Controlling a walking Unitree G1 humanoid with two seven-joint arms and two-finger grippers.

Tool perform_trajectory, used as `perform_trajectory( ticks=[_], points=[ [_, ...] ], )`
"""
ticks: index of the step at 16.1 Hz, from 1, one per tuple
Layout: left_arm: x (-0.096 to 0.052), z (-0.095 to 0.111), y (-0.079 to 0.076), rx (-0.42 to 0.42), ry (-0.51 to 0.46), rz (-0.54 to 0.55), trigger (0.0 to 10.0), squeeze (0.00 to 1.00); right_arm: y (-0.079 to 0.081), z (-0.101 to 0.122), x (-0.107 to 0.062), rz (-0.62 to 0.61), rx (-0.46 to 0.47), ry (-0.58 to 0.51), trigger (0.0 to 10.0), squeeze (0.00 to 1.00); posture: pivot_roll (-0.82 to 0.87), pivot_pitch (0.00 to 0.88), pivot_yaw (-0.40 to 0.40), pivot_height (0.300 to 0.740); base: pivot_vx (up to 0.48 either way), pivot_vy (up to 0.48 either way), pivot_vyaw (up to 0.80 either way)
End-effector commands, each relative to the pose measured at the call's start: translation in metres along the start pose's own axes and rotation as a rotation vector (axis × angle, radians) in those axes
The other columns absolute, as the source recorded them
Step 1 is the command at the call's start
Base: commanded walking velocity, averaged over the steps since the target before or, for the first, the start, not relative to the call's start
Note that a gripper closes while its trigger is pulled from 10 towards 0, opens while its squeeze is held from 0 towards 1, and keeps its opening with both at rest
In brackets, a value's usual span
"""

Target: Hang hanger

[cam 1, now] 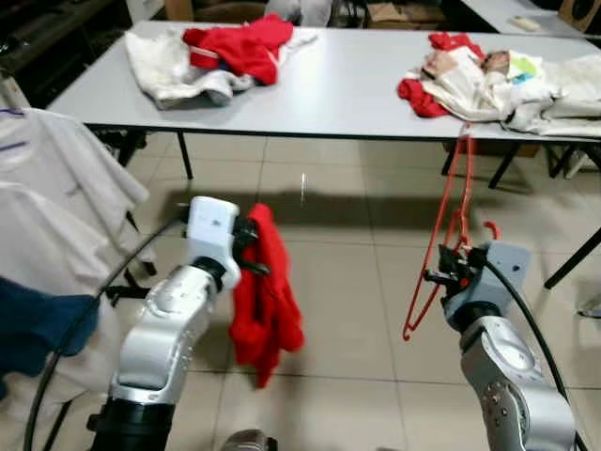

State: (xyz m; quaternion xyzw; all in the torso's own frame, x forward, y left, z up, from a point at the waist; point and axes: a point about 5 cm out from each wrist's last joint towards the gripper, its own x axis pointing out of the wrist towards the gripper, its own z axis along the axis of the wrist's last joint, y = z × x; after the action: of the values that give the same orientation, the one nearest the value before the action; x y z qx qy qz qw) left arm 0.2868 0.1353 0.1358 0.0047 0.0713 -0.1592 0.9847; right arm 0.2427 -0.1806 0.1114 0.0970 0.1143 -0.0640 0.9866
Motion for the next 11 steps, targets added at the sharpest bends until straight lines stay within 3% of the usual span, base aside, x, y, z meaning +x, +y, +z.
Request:
perform_trajectory(
  ticks=[1, 3, 7, 11],
  points=[
    [0.0027, 0.0075, -0.0069, 0.0, -0.042, -0.033, 10.0, 0.0, -0.0059, 0.0019, 0.0001, -0.021, -0.009, -0.008, 10.0, 0.0, 0.09, 0.028, 0.026, 0.74, 0.0, 0.0, 0.0],
    [0.0049, 0.0093, -0.0052, 0.038, -0.05, -0.043, 10.0, 0.0, 0.0001, 0.0015, 0.001, 0.025, -0.069, 0.013, 10.0, 0.0, 0.08, 0.031, 0.034, 0.74, 0.0, 0.0, 0.0],
    [0.0071, 0.0076, -0.0099, 0.029, -0.061, -0.051, 10.0, 0.0, -0.0012, -0.0014, 0.0024, 0.055, -0.162, 0.033, 10.0, 0.0, 0.07, 0.02, 0.044, 0.74, 0.127, 0.0, 0.0],
    [0.0111, 0.0089, -0.0103, 0.026, -0.074, -0.045, 10.0, 0.0, 0.0002, -0.001, 0.0008, 0.109, -0.158, 0.021, 10.0, 0.0, 0.07, 0.0, 0.047, 0.74, 0.299, 0.0, 0.0]
  ],
)
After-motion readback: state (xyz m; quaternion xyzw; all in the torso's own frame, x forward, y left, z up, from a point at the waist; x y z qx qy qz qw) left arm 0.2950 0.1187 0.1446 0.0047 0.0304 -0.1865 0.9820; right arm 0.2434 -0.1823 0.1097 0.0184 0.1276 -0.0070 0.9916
